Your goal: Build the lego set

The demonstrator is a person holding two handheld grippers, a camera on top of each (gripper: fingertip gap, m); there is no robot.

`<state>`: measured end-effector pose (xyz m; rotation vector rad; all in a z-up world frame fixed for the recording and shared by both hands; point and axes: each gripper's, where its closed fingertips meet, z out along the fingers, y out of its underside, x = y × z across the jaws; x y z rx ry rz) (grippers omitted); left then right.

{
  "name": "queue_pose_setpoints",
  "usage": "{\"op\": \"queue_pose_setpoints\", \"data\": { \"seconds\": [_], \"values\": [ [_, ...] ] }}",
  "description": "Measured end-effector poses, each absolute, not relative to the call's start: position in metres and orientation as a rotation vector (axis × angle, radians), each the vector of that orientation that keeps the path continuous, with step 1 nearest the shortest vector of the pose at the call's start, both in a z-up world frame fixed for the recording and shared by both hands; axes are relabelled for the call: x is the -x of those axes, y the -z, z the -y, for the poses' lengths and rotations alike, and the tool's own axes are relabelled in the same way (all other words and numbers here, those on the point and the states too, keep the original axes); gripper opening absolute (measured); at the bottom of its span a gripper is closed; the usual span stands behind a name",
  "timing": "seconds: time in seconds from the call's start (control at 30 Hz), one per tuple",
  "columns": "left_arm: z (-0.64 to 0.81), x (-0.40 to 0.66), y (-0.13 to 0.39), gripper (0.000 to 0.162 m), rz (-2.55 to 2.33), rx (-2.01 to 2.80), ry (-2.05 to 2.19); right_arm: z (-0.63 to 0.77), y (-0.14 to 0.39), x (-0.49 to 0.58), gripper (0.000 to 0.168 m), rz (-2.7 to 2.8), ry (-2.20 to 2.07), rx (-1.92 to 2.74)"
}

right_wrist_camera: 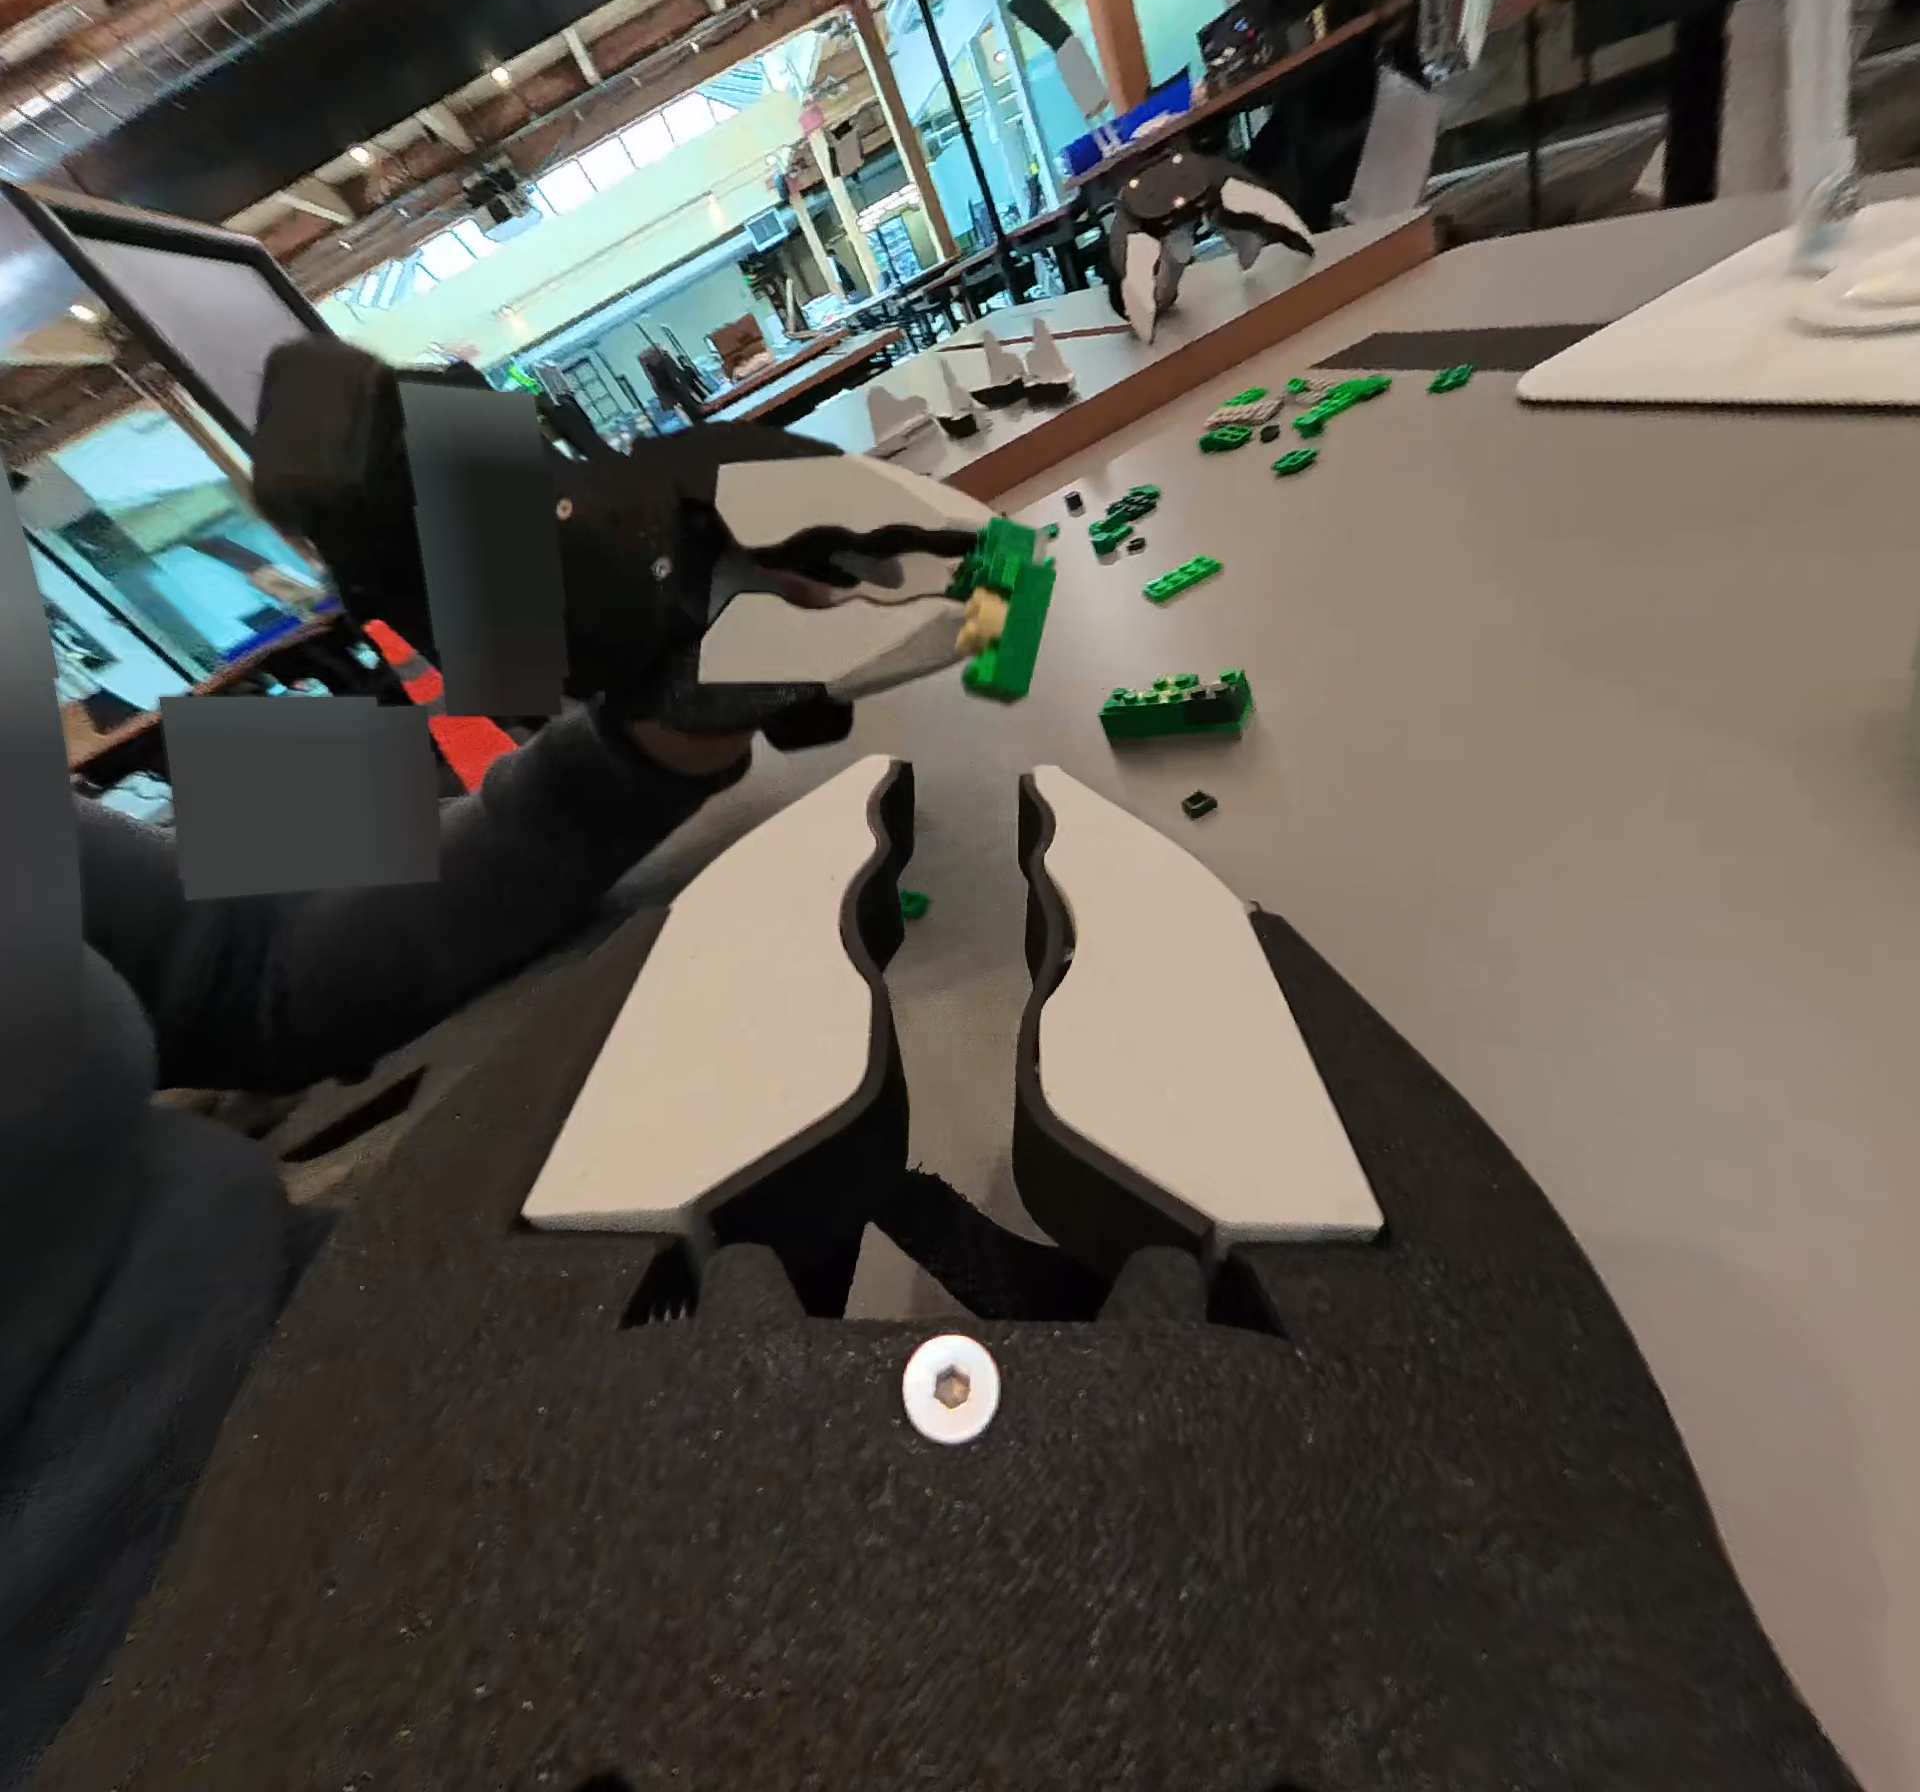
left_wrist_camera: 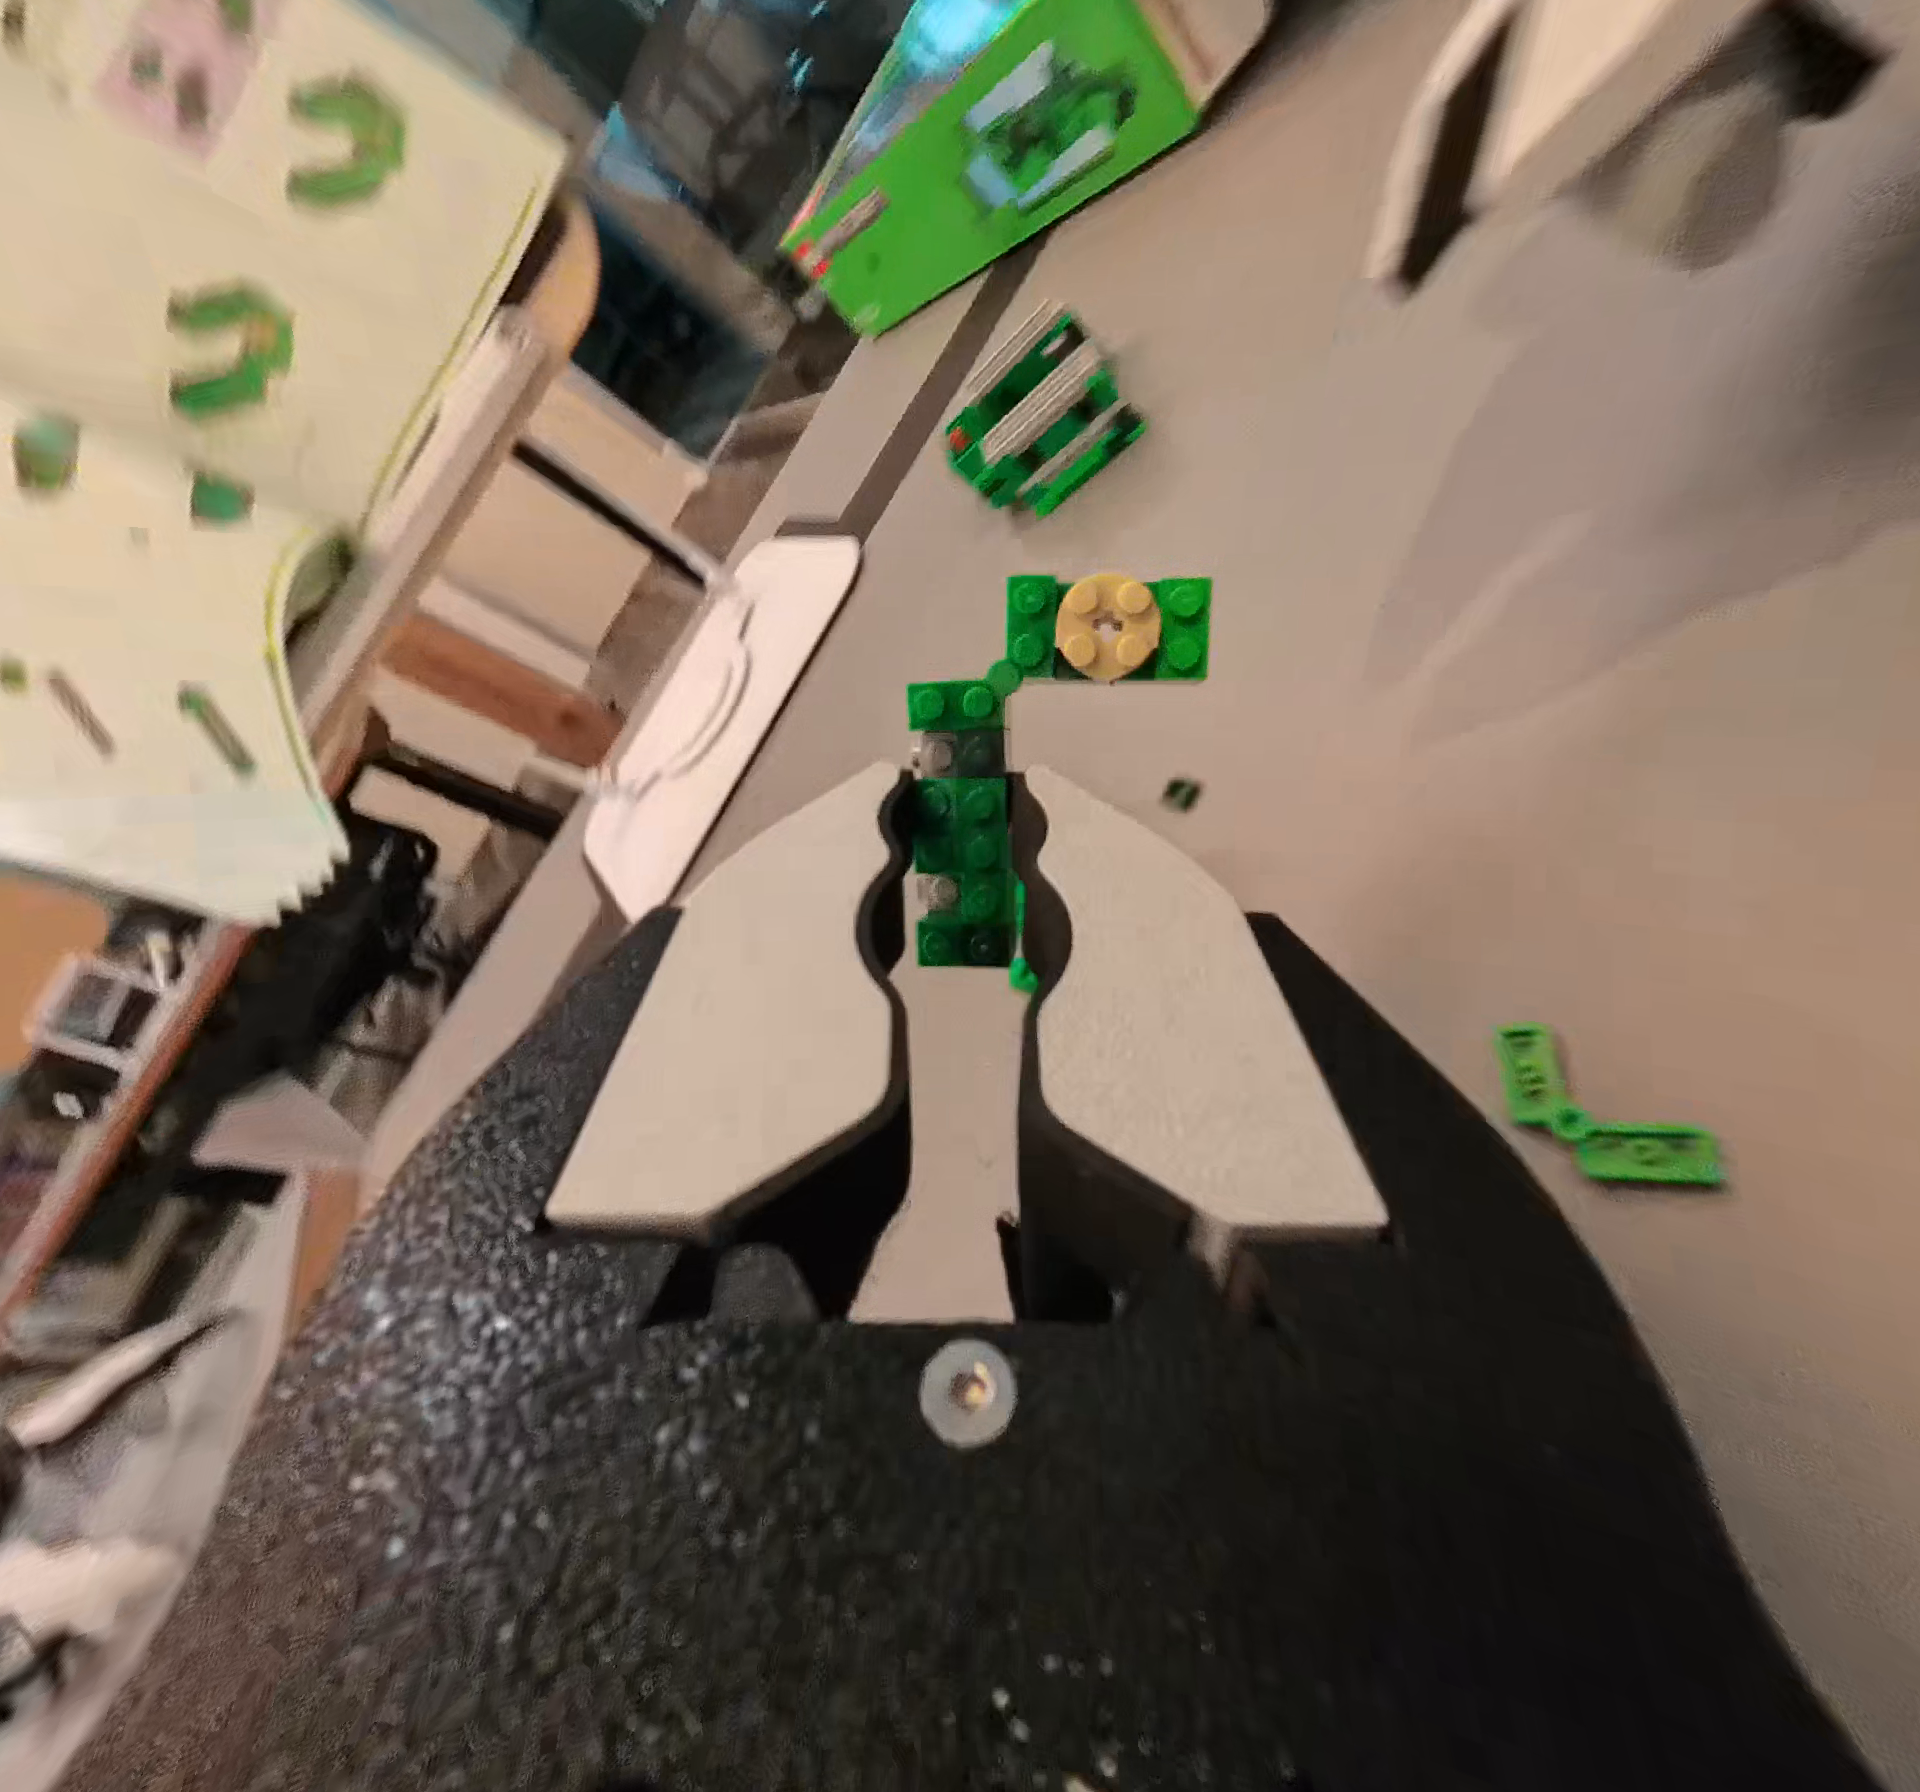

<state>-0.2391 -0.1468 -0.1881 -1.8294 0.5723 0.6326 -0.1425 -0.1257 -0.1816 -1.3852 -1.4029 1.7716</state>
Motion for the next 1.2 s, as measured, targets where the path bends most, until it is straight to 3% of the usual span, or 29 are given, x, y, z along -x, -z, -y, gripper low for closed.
{"op": "queue_pose_setpoints", "data": {
  "seconds": [0.37,0.87,0.93,1.2],
  "values": [
    [0.167,0.307,0.206,0.017,-0.256,1.920,-0.493,0.190,0.225,0.158,0.017,1.993,-1.380,1.324],
    [0.163,0.303,0.205,0.017,-0.257,1.868,-0.501,0.224,0.264,0.178,0.024,2.023,-0.727,1.561],
    [0.163,0.302,0.204,0.017,-0.260,1.863,-0.493,0.224,0.266,0.180,0.009,2.027,-0.679,1.540],
    [0.162,0.292,0.200,0.017,-0.314,1.852,-0.457,0.195,0.238,0.155,0.007,2.165,-0.831,1.689]
  ]
}}
